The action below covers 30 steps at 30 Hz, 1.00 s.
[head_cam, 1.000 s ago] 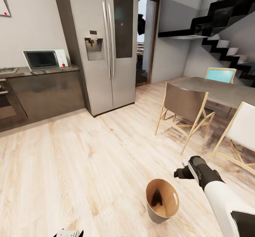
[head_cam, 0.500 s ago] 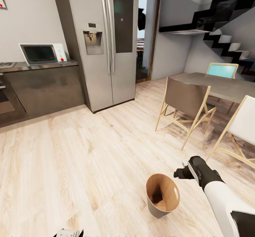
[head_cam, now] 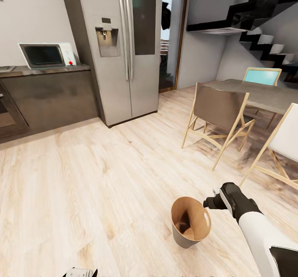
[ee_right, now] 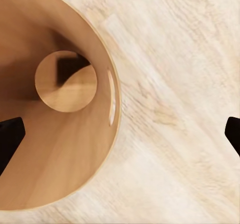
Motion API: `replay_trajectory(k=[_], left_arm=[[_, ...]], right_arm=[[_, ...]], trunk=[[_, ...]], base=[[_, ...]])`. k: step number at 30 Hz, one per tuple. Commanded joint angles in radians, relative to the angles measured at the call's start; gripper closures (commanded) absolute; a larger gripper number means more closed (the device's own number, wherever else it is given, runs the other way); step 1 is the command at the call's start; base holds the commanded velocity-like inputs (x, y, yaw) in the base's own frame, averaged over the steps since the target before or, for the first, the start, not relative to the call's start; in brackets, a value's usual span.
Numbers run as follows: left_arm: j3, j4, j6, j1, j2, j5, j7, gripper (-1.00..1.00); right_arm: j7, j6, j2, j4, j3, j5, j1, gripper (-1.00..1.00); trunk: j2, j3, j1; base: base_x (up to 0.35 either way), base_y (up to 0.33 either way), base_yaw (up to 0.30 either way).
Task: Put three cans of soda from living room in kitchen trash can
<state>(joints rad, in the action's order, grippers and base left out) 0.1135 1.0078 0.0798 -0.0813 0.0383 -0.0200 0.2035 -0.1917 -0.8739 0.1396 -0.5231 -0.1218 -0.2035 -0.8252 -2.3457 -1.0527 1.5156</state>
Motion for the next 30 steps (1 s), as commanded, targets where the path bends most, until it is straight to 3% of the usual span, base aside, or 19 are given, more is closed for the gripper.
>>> replay_trajectory(k=[1,17,30], left_arm=[[0.000,0.000,0.000,0.000,0.000,0.000,0.000,-1.00],[0.000,0.000,0.000,0.000,0.000,-0.001,0.000,-1.00],[0.000,0.000,0.008,0.000,0.000,0.004,0.000,-1.00]], right_arm=[[0.000,0.000,0.000,0.000,0.000,0.000,0.000,-1.00],[0.000,0.000,0.000,0.000,0.000,-0.001,0.000,-1.00],[0.000,0.000,0.000,0.000,0.000,0.000,0.000,-1.00]], trunk=[[-0.007,-0.005,0.004],[-0.119,-0.080,0.065],[-0.119,-0.092,0.065]], base=[[0.000,0.000,0.000],[0.000,0.000,0.000],[0.010,0.004,0.000]])
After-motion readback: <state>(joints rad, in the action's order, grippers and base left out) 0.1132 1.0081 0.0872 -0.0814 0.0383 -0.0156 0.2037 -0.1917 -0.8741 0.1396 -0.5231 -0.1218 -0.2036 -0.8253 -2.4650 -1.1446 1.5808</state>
